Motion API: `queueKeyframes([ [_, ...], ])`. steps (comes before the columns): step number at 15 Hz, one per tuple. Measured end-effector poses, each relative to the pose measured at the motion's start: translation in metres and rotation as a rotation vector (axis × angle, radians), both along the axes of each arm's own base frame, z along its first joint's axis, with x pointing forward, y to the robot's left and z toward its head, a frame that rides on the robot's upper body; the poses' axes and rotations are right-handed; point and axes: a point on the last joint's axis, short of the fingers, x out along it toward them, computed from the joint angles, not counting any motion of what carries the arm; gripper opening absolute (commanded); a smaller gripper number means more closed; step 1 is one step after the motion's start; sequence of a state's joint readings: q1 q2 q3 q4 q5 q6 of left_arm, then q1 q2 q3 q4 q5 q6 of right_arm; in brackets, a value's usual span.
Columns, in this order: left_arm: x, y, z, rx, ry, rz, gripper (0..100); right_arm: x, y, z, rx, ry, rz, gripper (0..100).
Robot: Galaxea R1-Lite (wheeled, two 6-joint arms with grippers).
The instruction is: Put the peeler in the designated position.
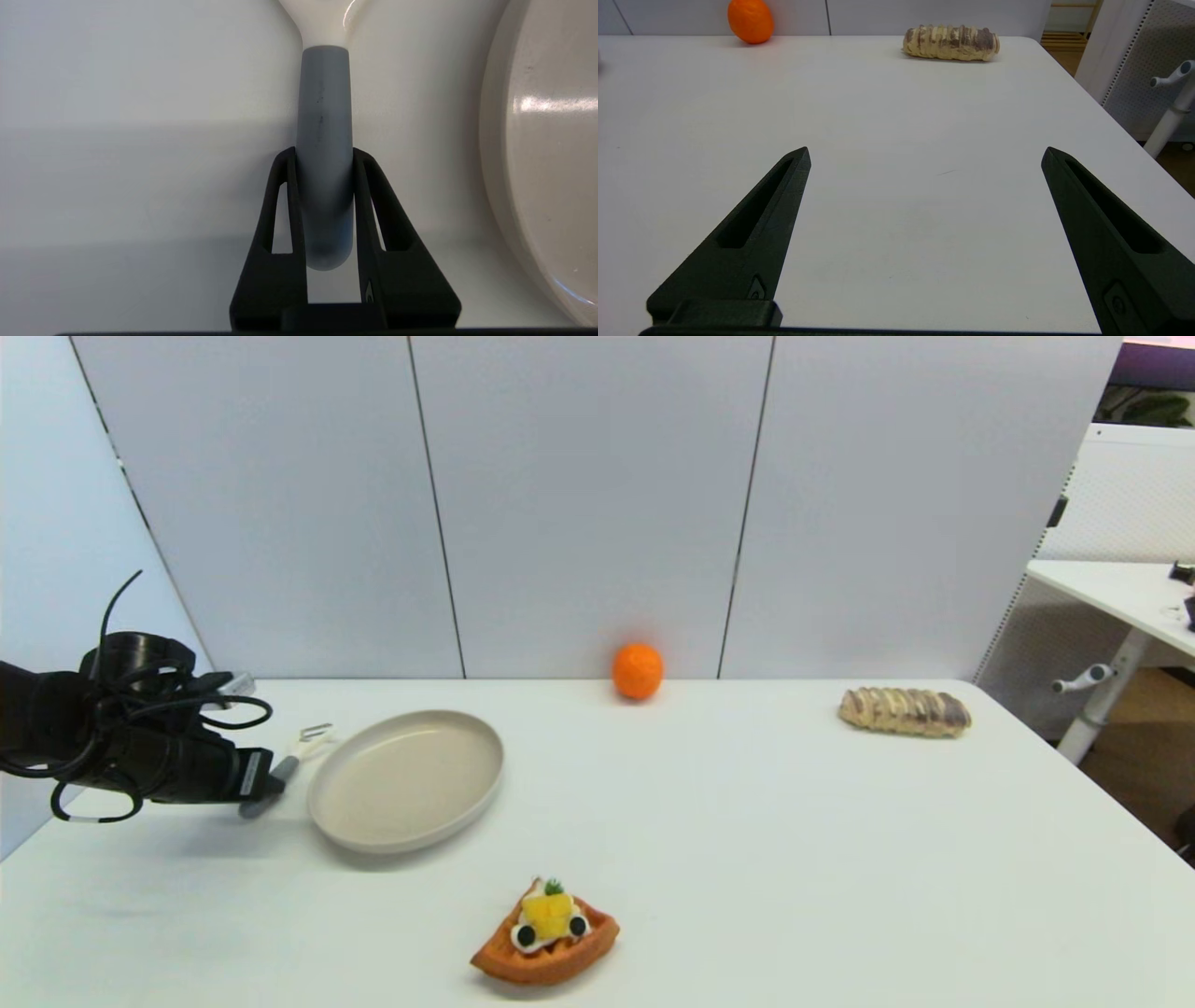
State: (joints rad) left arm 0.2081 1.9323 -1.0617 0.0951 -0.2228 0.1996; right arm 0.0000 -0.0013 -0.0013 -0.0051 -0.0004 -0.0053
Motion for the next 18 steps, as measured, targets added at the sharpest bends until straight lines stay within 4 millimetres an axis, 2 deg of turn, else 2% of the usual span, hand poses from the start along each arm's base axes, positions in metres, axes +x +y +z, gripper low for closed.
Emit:
queueKeyframes([
  [7,-0.002,-0.001,0.009,0.008,-0.030,-0.005,100,0.000,0.000,0.000,0.000,0.000,0.000,100],
  [9,-0.005,-0.002,0.024,0.018,-0.077,-0.005,100,0.000,0.000,0.000,0.000,0.000,0.000,100],
  [11,-0.015,-0.003,0.048,0.034,-0.150,-0.001,100,0.000,0.000,0.000,0.000,0.000,0.000,100],
  [13,-0.033,-0.004,0.080,0.056,-0.250,0.008,100,0.000,0.000,0.000,0.000,0.000,0.000,100],
  [15,-0.060,-0.009,0.113,0.081,-0.360,0.011,100,0.000,0.000,0.000,0.000,0.000,0.000,100],
  [17,-0.100,-0.017,0.138,0.104,-0.464,0.013,100,0.000,0.000,0.000,0.000,-0.001,0.000,100],
  [18,-0.122,-0.022,0.144,0.112,-0.509,0.015,100,0.000,0.000,0.000,0.000,0.000,0.000,100],
])
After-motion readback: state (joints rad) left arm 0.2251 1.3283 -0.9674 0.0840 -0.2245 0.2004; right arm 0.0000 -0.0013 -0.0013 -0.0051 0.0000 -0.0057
